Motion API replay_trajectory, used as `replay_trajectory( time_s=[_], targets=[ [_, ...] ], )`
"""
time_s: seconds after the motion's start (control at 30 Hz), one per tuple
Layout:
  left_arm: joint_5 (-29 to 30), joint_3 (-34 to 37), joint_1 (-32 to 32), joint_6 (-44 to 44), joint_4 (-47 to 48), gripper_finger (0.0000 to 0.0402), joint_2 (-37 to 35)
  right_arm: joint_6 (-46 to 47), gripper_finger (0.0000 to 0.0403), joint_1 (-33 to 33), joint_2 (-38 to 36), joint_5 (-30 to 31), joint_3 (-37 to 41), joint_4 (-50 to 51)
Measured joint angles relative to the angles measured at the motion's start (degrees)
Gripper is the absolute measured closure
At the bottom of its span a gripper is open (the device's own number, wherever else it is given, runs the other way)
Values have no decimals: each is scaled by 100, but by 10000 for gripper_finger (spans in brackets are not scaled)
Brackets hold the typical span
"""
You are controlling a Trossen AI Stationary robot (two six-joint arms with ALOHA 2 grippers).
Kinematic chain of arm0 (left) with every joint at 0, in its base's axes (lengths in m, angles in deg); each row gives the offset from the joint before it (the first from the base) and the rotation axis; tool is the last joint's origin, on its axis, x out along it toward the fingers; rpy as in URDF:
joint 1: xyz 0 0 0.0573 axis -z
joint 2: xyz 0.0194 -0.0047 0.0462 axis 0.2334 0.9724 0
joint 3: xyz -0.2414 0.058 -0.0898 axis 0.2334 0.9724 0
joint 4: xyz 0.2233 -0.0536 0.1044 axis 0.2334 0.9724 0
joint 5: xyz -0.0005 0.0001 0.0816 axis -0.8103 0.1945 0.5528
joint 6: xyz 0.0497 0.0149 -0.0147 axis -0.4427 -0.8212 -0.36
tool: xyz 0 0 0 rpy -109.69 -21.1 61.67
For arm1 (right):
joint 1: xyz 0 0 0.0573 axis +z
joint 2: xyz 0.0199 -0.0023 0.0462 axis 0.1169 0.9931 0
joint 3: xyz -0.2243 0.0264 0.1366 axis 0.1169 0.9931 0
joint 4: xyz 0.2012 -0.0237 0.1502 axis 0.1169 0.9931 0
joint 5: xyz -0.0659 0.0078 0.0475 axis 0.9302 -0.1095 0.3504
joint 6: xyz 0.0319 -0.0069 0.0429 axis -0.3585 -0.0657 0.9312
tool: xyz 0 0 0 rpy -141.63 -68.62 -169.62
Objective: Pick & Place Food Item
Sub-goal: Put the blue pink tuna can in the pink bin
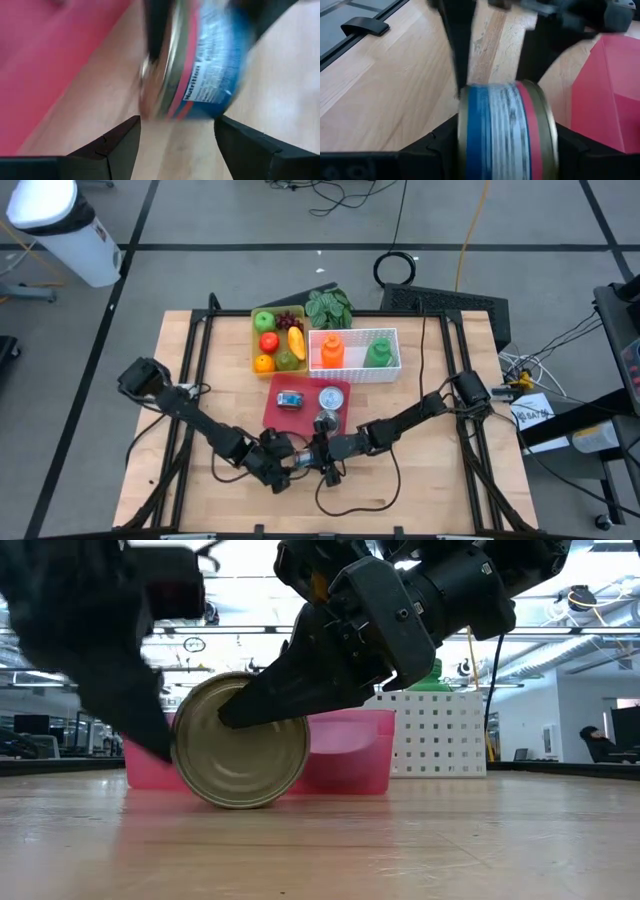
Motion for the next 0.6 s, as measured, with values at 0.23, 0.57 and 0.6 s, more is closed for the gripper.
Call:
replay_trajectory(
  time_s=[0.23,0.57,0.6],
  targets=[
    [-86,8,-149,-700,-589,142,482,2,200,0,1,-3,2,5],
    [113,20,-232,-885,-1205,142,458,-3,200,4,1,-6,2,26],
    [197,22,-232,-915,-1285,142,459,1,200,3,1,-3,2,26]
  ],
)
